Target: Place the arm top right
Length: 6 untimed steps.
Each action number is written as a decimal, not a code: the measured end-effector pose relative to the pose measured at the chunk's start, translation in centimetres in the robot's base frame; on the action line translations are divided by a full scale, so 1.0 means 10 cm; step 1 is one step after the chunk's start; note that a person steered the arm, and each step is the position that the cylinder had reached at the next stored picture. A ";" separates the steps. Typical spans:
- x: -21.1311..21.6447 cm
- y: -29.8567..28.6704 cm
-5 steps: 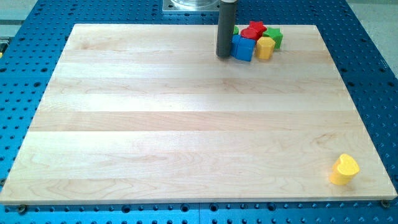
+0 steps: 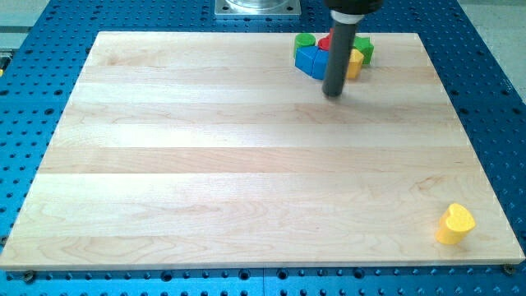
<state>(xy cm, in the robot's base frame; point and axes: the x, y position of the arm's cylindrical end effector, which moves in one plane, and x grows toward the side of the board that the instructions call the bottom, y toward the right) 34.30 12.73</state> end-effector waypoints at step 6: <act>-0.14 1.13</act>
